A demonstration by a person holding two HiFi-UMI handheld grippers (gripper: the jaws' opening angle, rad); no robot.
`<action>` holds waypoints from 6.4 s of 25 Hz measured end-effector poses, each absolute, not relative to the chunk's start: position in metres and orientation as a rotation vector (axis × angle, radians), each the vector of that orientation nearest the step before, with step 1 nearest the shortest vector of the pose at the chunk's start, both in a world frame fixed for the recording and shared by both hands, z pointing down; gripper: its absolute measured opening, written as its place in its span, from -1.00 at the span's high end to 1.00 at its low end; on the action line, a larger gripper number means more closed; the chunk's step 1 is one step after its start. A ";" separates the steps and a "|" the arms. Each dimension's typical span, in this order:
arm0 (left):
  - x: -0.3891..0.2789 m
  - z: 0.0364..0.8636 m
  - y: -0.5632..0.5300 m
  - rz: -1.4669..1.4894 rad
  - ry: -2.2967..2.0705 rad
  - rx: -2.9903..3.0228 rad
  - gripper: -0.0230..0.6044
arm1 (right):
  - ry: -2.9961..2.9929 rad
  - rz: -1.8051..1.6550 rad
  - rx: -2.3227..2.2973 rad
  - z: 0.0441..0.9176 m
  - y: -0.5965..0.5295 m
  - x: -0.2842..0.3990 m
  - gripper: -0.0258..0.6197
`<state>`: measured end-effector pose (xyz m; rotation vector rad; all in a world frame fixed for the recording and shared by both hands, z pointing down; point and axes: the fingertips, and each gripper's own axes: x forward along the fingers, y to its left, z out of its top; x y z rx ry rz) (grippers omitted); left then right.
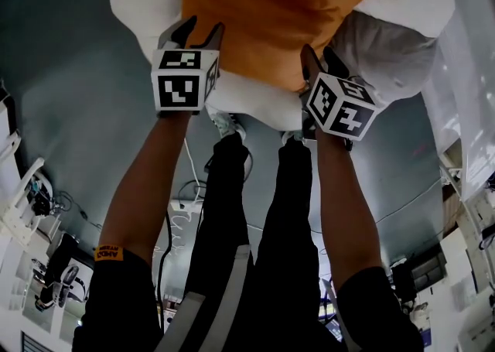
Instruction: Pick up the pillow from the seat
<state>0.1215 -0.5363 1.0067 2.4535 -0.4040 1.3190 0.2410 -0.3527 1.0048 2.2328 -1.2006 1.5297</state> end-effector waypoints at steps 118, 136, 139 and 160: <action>-0.019 0.395 -0.477 0.483 -0.622 2.777 0.90 | -1.648 0.759 2.350 0.398 -0.337 0.120 0.89; -0.025 0.345 -0.447 0.346 -0.702 2.845 0.90 | -1.753 0.625 2.375 0.352 -0.310 0.119 0.89; -0.027 0.341 -0.444 0.334 -0.713 2.855 0.90 | -1.760 0.599 2.377 0.347 -0.308 0.117 0.89; -0.045 0.339 -0.447 0.332 -0.721 2.859 0.90 | -1.757 0.592 2.389 0.347 -0.310 0.099 0.89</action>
